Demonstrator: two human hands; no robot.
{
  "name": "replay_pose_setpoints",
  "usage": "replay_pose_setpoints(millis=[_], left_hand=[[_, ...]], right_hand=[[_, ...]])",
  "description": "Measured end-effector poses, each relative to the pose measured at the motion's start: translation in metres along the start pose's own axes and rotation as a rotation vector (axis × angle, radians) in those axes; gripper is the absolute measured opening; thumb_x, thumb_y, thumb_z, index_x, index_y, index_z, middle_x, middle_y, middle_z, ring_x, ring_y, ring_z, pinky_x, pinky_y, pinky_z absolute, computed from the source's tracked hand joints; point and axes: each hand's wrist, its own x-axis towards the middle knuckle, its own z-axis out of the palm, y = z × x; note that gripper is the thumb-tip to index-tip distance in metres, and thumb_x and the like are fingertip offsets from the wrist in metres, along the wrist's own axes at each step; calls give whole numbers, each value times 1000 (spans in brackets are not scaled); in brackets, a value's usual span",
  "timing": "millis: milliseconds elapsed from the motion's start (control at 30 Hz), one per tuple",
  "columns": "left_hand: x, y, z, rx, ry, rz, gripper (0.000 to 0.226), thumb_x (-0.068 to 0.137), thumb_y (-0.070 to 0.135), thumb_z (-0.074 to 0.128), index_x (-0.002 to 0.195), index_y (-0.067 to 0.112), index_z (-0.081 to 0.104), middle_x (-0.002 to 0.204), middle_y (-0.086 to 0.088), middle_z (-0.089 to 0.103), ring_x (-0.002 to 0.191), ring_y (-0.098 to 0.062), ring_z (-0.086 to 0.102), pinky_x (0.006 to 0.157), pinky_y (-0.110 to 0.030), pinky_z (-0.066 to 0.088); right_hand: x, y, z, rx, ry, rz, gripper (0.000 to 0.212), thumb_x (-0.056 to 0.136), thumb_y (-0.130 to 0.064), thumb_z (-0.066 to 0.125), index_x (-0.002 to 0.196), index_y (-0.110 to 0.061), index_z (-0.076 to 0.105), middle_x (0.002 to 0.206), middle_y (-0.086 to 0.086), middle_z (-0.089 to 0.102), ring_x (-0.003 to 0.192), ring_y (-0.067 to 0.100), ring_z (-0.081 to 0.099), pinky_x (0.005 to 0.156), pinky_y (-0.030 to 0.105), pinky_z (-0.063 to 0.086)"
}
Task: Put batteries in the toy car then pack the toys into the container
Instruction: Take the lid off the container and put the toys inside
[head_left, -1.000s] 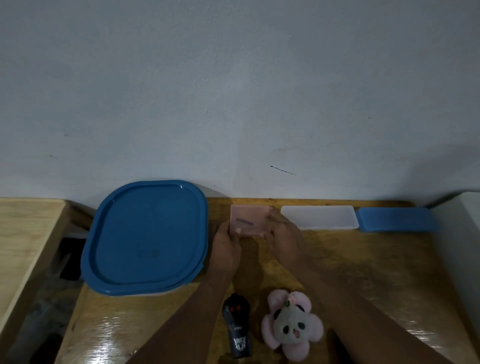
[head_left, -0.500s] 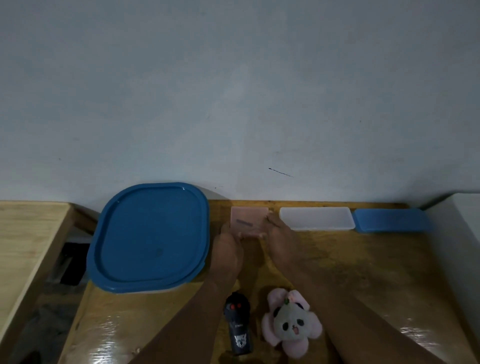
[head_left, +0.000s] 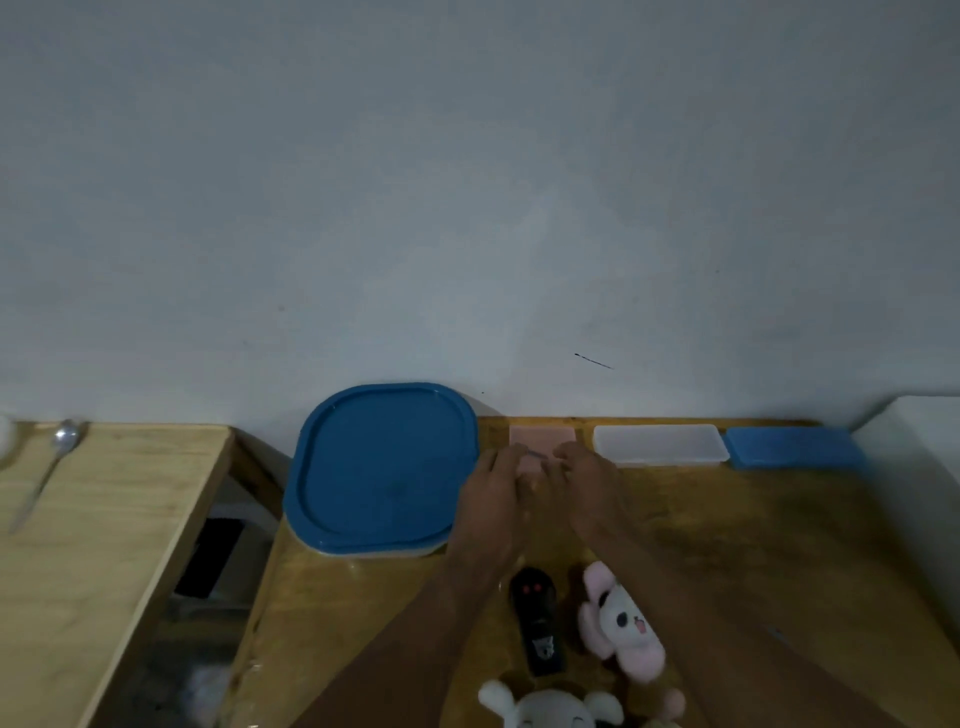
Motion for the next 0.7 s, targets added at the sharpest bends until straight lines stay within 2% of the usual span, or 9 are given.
replay_pose_setpoints(millis=[67,200,267,367,467,567,700], left_hand=[[-7,-8,-22,22,46,63,23,97,13,49,117,13,61,112,-5,60,97,-19,56,76,-28,43],[-25,-38,-74,58,134,85,31,97,15,52,127,12,59,121,-5,60,104,-18,58,85,-26,45],[-34,-59,-100,81,157,76,33,98,17,53,130,11,57,124,-5,59,108,-19,58,88,-27,46],[-43,-92,-135,105,162,11,35,98,19,53,132,11,54,128,-6,56,111,-21,58,92,-30,47],[-48,-119,-158,122,170,-69,37,98,19,54,134,11,52,130,-10,54,112,-24,57,93,-34,49],[-50,-133,-169,131,146,-142,39,99,21,52,136,11,49,131,-12,51,112,-24,57,90,-32,50],[-37,-148,-166,113,92,-250,44,99,27,52,139,11,42,129,-14,50,112,-26,55,91,-35,50]], right_hand=[[-9,-20,4,30,50,-21,15,96,-20,53,102,-13,65,100,6,68,90,22,63,70,27,47],[-35,-59,21,99,99,-24,11,97,-24,52,93,-19,62,90,1,65,84,17,61,71,28,49],[-49,-77,29,85,90,-13,15,97,-28,52,98,-17,62,91,2,66,85,18,62,72,29,52],[-64,-94,43,114,81,65,28,96,-32,54,115,-13,59,106,3,66,93,19,62,82,36,54],[-71,-100,54,95,106,95,38,94,-34,56,125,-12,55,114,4,66,100,19,61,84,34,52],[-67,-103,59,78,116,130,39,94,-33,57,127,-12,55,115,4,66,101,19,62,82,30,51],[-45,-104,62,63,125,137,34,94,-33,57,121,-12,57,108,3,66,94,19,62,78,34,55]])
